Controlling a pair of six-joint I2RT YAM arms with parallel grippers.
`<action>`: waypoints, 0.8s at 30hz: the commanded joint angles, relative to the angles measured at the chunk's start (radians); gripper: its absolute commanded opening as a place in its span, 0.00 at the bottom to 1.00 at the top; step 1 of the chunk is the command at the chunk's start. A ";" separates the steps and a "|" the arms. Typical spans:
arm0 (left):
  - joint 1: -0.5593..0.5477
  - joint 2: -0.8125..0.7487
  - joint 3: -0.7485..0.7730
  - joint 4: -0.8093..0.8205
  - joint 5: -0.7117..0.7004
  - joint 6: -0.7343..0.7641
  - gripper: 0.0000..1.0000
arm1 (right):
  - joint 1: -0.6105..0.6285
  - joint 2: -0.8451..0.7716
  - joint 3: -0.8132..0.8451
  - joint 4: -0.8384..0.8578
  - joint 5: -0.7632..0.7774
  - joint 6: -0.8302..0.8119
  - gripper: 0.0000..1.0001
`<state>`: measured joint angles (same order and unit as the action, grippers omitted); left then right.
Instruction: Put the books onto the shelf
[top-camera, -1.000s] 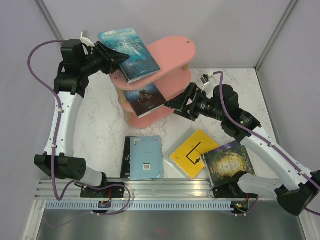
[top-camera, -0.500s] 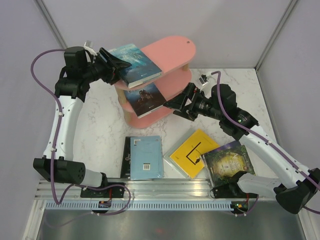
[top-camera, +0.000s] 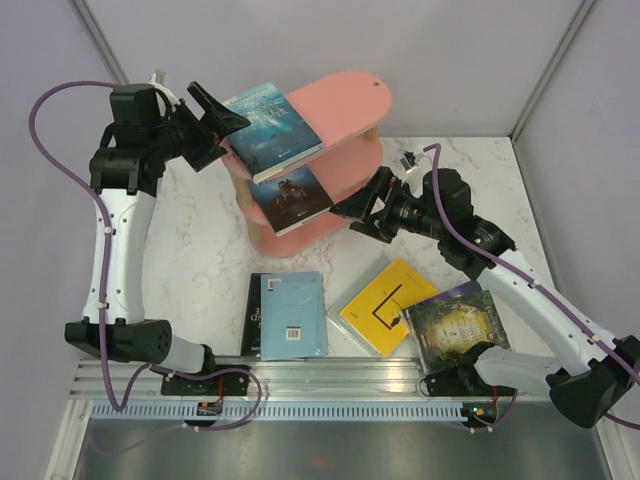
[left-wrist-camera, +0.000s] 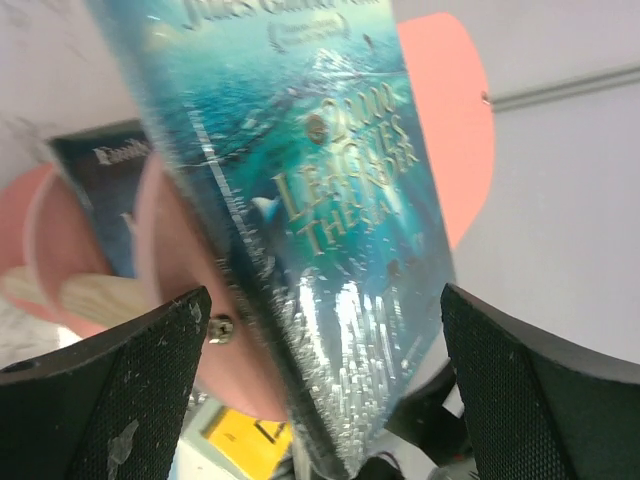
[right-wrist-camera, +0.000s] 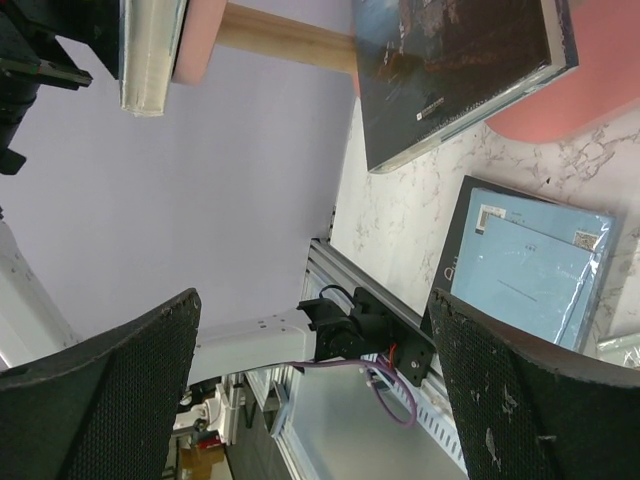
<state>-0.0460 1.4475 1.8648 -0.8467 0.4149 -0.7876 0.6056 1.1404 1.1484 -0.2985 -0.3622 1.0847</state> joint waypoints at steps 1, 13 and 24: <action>0.017 0.036 0.062 -0.285 -0.181 0.165 1.00 | -0.004 0.004 -0.013 0.030 -0.011 -0.003 0.98; 0.112 -0.191 -0.123 -0.370 -0.262 0.222 1.00 | -0.006 -0.014 -0.133 -0.030 0.029 -0.118 0.98; 0.098 -0.510 -0.936 -0.071 0.152 0.182 0.99 | 0.055 0.130 -0.392 0.119 -0.015 -0.106 0.96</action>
<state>0.0635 0.9737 1.0840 -1.0679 0.3496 -0.6128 0.6392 1.2289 0.7818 -0.2810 -0.3546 0.9752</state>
